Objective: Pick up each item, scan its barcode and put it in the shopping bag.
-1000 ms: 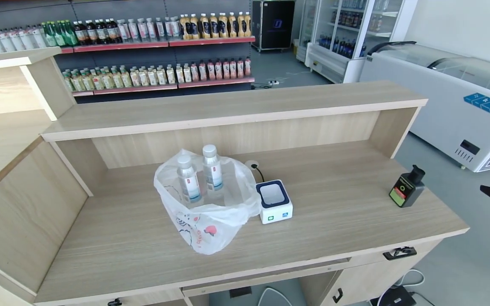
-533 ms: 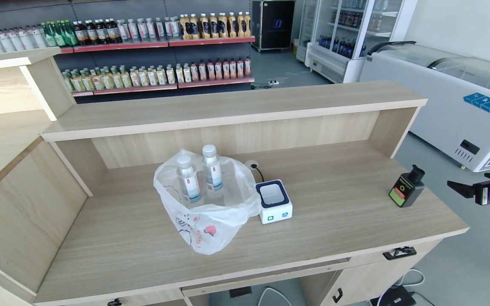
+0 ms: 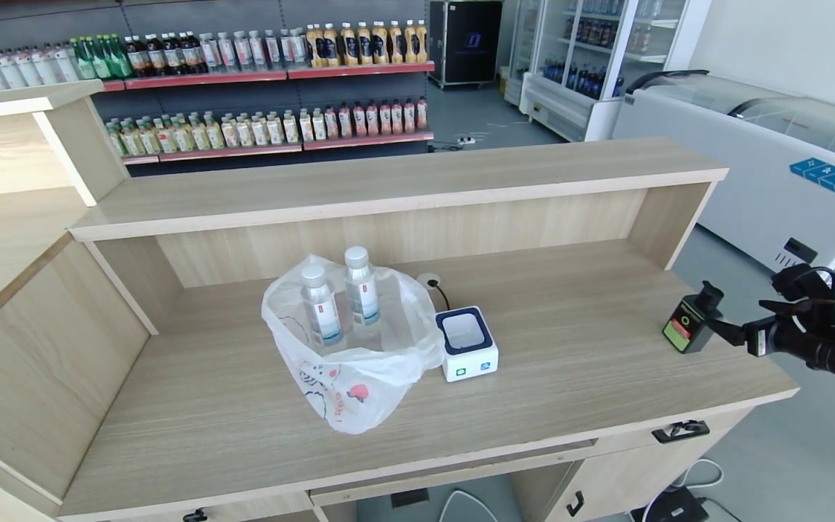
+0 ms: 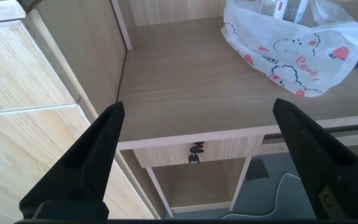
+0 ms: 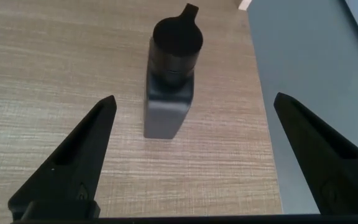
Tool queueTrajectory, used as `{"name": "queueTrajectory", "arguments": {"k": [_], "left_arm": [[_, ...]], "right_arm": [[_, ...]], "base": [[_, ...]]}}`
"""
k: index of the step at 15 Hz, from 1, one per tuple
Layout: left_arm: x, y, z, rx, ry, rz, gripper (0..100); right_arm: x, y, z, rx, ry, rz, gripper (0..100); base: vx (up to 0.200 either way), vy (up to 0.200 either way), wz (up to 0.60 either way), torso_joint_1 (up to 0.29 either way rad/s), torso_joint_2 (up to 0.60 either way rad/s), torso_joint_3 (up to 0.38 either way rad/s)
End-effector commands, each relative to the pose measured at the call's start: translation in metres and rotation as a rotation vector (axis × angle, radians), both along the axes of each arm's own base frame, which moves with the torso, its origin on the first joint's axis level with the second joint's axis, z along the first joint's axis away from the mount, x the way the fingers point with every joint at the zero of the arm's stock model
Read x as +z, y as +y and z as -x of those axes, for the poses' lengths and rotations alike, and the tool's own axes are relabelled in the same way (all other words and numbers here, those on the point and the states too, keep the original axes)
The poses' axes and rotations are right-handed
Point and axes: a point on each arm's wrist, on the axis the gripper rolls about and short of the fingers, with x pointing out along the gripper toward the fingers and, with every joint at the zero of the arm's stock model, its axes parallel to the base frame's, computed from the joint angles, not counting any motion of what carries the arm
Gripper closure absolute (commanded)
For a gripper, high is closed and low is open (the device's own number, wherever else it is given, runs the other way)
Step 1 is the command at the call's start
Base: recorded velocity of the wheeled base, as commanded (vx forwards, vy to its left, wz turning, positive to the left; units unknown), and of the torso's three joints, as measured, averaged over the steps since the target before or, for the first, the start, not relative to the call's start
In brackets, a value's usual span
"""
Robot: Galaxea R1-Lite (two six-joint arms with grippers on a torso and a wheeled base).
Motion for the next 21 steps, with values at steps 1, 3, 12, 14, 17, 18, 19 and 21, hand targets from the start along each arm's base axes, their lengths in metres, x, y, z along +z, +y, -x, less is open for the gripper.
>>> {"name": "queueTrajectory", "arguments": {"k": [1, 3, 12, 14, 17, 18, 19, 21], "left_arm": [[0.000, 0.000, 0.000, 0.001, 0.000, 0.000, 0], [0.000, 0.000, 0.000, 0.001, 0.000, 0.000, 0], [0.000, 0.000, 0.000, 0.001, 0.000, 0.000, 0], [0.000, 0.000, 0.000, 0.001, 0.000, 0.000, 0], [0.000, 0.000, 0.000, 0.001, 0.000, 0.000, 0], [0.000, 0.000, 0.000, 0.001, 0.000, 0.000, 0], [0.000, 0.000, 0.000, 0.001, 0.000, 0.000, 0], [0.000, 0.000, 0.000, 0.001, 0.000, 0.000, 0]], "right_arm": [[-0.019, 0.010, -0.009, 0.033, 0.031, -0.011, 0], [-0.023, 0.010, -0.018, 0.041, 0.026, -0.008, 0], [-0.047, 0.023, -0.048, 0.092, 0.026, -0.012, 0], [-0.053, 0.028, -0.050, 0.105, 0.037, -0.017, 0], [-0.059, 0.036, -0.056, 0.127, 0.042, -0.018, 0], [-0.060, 0.038, -0.058, 0.130, 0.044, -0.018, 0], [-0.061, 0.038, -0.059, 0.133, 0.041, -0.017, 0], [-0.060, 0.040, -0.061, 0.139, 0.034, -0.016, 0]], "base": [[0.000, 0.000, 0.00, 0.000, 0.00, 0.000], [0.000, 0.000, 0.00, 0.000, 0.00, 0.000], [0.000, 0.000, 0.00, 0.000, 0.00, 0.000], [0.000, 0.000, 0.00, 0.000, 0.00, 0.000], [0.000, 0.000, 0.00, 0.000, 0.00, 0.000], [0.000, 0.000, 0.00, 0.000, 0.00, 0.000], [0.000, 0.000, 0.00, 0.000, 0.00, 0.000], [0.000, 0.000, 0.00, 0.000, 0.00, 0.000]]}}
